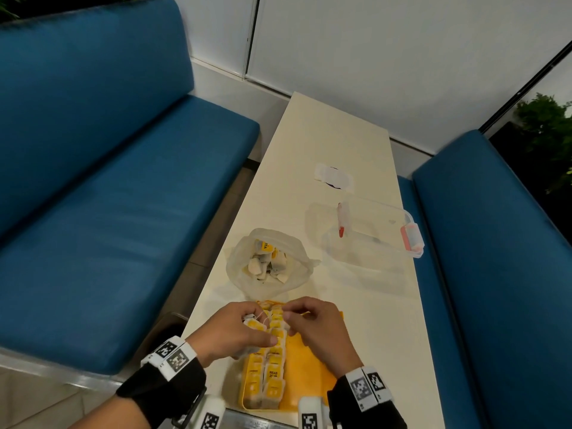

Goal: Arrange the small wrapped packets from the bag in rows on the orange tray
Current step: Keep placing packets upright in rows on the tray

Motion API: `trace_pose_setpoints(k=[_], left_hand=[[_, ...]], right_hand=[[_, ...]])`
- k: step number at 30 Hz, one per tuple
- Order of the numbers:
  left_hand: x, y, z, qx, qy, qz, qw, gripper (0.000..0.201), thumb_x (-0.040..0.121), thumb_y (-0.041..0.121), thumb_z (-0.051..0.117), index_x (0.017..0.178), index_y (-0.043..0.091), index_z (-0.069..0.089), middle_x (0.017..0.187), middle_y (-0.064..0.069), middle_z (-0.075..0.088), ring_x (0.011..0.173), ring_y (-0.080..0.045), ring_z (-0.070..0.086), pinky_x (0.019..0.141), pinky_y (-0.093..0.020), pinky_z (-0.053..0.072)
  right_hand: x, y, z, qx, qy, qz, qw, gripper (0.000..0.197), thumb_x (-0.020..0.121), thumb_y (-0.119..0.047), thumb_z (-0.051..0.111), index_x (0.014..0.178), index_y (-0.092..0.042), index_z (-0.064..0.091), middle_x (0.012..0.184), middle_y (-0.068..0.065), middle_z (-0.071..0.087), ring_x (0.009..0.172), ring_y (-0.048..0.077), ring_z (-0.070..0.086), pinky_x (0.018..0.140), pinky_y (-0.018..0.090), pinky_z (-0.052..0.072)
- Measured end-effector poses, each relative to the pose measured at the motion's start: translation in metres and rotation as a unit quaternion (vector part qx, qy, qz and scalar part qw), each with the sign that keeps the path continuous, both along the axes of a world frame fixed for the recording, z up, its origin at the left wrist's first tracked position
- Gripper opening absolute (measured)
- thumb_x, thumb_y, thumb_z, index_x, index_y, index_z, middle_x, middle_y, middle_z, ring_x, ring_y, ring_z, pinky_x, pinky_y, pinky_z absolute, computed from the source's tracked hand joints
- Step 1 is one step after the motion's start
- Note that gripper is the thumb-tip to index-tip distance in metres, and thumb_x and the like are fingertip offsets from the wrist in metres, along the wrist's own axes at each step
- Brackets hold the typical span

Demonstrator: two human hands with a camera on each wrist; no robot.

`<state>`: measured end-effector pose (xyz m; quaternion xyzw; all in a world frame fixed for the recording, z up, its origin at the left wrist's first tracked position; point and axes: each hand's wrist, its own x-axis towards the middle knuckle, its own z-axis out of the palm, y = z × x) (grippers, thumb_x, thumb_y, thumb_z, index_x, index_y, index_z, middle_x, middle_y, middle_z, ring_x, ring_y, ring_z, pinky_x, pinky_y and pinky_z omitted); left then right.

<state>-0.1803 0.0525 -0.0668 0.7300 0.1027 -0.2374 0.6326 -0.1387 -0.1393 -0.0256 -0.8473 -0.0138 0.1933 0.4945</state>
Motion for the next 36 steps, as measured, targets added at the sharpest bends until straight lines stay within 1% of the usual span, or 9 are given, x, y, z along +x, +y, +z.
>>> trace_pose_setpoints(k=[5,11,15,17,20,23,26,31,36], left_hand=[[0.002,-0.013,0.007,-0.032,-0.016,-0.028,0.999,0.038,0.068,0.021,0.088,0.102,0.025,0.072,0.097,0.001,0.074,0.066,-0.007,0.063,0.050,-0.023,0.046],[0.004,-0.013,0.006,-0.042,-0.009,-0.032,0.999,0.042,0.067,0.021,0.089,0.100,0.010,0.067,0.090,-0.011,0.068,0.058,-0.006,0.055,0.050,-0.025,0.043],[0.000,-0.010,0.009,-0.094,-0.007,-0.034,0.995,0.037,0.075,0.016,0.087,0.108,0.013,0.070,0.087,0.001,0.070,0.057,0.000,0.058,0.050,-0.020,0.041],[-0.003,-0.008,0.008,-0.124,-0.006,-0.035,0.992,0.037,0.079,0.013,0.086,0.113,0.017,0.072,0.088,0.002,0.073,0.064,-0.003,0.064,0.051,-0.020,0.044],[-0.005,-0.004,0.004,-0.153,-0.007,-0.027,0.988,0.033,0.080,0.012,0.085,0.111,0.018,0.075,0.099,-0.002,0.076,0.089,-0.015,0.073,0.070,-0.024,0.054],[-0.006,0.000,-0.001,-0.109,0.000,-0.013,0.994,0.028,0.077,0.019,0.088,0.103,0.019,0.077,0.092,0.002,0.068,0.069,-0.002,0.065,0.059,-0.018,0.048],[-0.007,0.005,-0.005,-0.050,0.005,0.015,0.999,0.024,0.076,0.022,0.089,0.097,0.021,0.078,0.092,0.008,0.066,0.055,0.001,0.058,0.049,-0.015,0.042],[-0.004,0.007,-0.005,-0.010,-0.058,0.036,0.998,0.023,0.075,0.028,0.089,0.095,0.029,0.078,0.091,0.006,0.069,0.059,0.003,0.061,0.051,-0.014,0.045],[0.003,-0.004,0.002,0.009,-0.115,0.010,0.993,0.030,0.075,0.038,0.088,0.103,0.037,0.077,0.095,0.006,0.072,0.084,-0.001,0.068,0.064,-0.020,0.054]], right_hand=[[-0.007,0.016,0.014,-0.006,0.008,0.098,0.995,0.010,0.081,-0.014,0.078,0.089,-0.020,0.078,0.090,-0.001,0.076,0.065,0.005,0.062,0.066,0.021,0.054],[-0.005,0.016,0.014,-0.038,0.013,0.107,0.993,0.005,0.080,-0.012,0.077,0.079,-0.016,0.076,0.081,0.006,0.074,0.062,0.003,0.063,0.063,0.022,0.051],[-0.002,0.013,0.018,0.016,0.015,0.079,0.997,0.003,0.080,-0.005,0.076,0.080,-0.007,0.074,0.072,0.007,0.072,0.060,0.012,0.068,0.058,0.020,0.049],[-0.002,0.012,0.023,0.048,0.025,0.060,0.997,0.002,0.081,-0.002,0.075,0.081,-0.001,0.073,0.070,0.011,0.069,0.058,0.015,0.066,0.051,0.017,0.044],[0.001,0.009,0.029,0.067,0.033,0.035,0.997,0.004,0.080,-0.002,0.075,0.077,-0.002,0.073,0.070,0.016,0.069,0.059,0.020,0.064,0.049,0.023,0.041],[0.008,0.005,0.028,-0.004,-0.022,0.042,0.999,0.009,0.083,-0.008,0.074,0.075,-0.011,0.071,0.073,0.002,0.071,0.061,0.014,0.066,0.056,0.026,0.047],[0.015,-0.001,0.028,-0.160,-0.103,0.085,0.978,0.010,0.084,-0.019,0.072,0.075,-0.022,0.070,0.074,-0.009,0.069,0.067,0.001,0.061,0.063,0.013,0.046],[0.021,-0.009,0.032,-0.219,-0.094,0.164,0.957,0.010,0.088,-0.017,0.067,0.080,-0.024,0.068,0.077,-0.012,0.067,0.069,0.000,0.060,0.062,0.012,0.044],[0.020,-0.005,0.030,-0.168,-0.075,0.177,0.967,0.019,0.088,-0.014,0.068,0.076,-0.029,0.064,0.069,-0.009,0.067,0.065,0.008,0.065,0.066,0.026,0.053]])
